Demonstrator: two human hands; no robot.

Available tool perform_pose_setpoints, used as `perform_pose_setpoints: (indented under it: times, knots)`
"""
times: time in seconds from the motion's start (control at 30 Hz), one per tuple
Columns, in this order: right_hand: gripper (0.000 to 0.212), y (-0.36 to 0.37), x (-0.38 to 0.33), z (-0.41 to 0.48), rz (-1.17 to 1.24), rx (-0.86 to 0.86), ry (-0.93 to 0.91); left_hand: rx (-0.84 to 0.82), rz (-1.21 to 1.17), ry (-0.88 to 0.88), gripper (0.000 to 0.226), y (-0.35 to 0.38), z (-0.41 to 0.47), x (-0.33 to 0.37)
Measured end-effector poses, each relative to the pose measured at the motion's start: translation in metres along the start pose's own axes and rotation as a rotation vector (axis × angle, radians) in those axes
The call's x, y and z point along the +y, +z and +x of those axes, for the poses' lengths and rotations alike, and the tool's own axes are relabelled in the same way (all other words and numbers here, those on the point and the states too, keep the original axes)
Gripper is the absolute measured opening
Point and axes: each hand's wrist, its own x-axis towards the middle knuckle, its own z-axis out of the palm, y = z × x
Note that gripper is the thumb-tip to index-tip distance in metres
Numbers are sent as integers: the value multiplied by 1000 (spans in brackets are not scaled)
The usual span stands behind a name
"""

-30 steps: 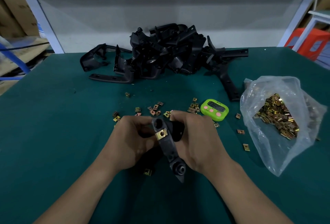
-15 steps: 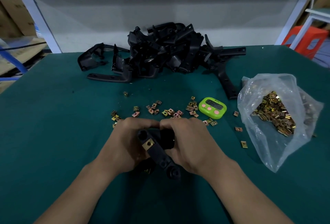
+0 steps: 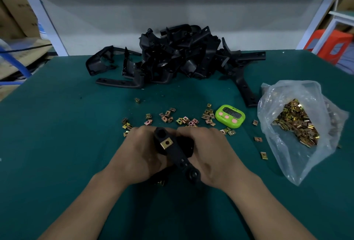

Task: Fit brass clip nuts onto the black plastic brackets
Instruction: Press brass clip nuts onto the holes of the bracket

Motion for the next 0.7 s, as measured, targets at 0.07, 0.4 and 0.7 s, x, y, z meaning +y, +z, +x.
perform_pose_setpoints:
  times: [0.07,0.4,0.7]
  knots:
    - [25,1,0,-1,-55,70,42,101,28,-33,37,5,-1,-2]
    - [20,-6,-2,0,-118,121,149,228,168,24,22,14,-2,-3]
    - [20,-4,-2,1,-175,144,131,252,205,144,53,9,-4,11]
